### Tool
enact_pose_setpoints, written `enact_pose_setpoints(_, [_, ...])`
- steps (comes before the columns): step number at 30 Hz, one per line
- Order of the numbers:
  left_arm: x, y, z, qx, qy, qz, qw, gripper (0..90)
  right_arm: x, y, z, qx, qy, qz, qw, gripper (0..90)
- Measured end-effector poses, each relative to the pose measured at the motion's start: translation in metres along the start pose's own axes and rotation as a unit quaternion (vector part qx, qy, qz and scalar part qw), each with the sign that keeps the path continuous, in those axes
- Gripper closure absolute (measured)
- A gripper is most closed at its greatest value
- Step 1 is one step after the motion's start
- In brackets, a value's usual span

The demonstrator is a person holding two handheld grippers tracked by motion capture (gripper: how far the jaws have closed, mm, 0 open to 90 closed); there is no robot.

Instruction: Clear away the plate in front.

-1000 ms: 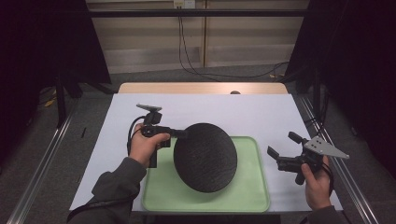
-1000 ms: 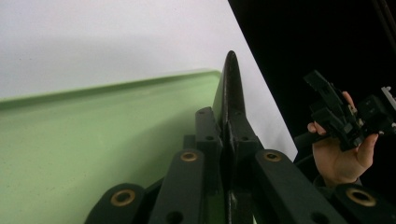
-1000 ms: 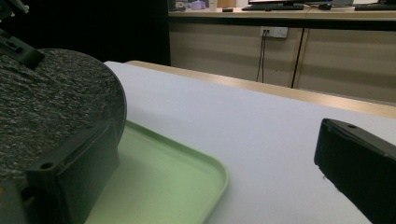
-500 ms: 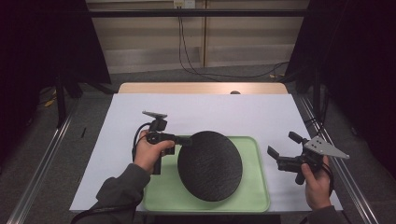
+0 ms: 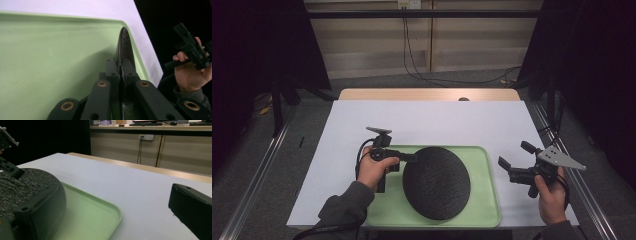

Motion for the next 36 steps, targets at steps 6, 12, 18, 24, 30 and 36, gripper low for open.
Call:
enact_pose_setpoints(6, [0.000,-0.001,0.002,0.009,0.006,-0.003,0.9999,87.7,0.000,-0.001,0.000,0.004,-0.002,0.000,1.0000,0.0])
enact_pose_setpoints(12, [0.002,-0.004,0.004,0.013,0.021,-0.002,0.9997,87.6,0.000,-0.001,0.000,0.000,0.000,-0.002,1.0000,0.0])
enact_pose_setpoints(18, [0.003,-0.003,0.006,0.016,0.034,-0.012,0.9992,87.0,0.000,-0.001,0.000,-0.001,0.000,-0.002,1.0000,0.0])
enact_pose_setpoints(24, [0.005,-0.003,0.010,0.032,0.042,-0.044,0.9976,84.1,0.001,-0.002,0.000,0.001,-0.001,-0.002,1.0000,0.0])
enact_pose_setpoints(30, [0.007,-0.008,0.012,0.027,0.048,-0.049,0.9973,82.9,0.001,-0.002,0.000,0.000,-0.001,-0.004,1.0000,0.0])
enact_pose_setpoints(36, [0.009,-0.010,0.015,0.027,0.053,-0.055,0.9967,81.9,0.001,-0.002,0.000,0.000,-0.001,-0.004,1.0000,0.0])
Point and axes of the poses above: each handheld gripper's, and its own axes: x roughly forward along the jaws, z roughly out of its underside, y roughly to its right, the point moved 1 cm from there along x, roughly forward along the jaws, and after that the axes turned 9 degrees about -z, right-handed, at the moved point
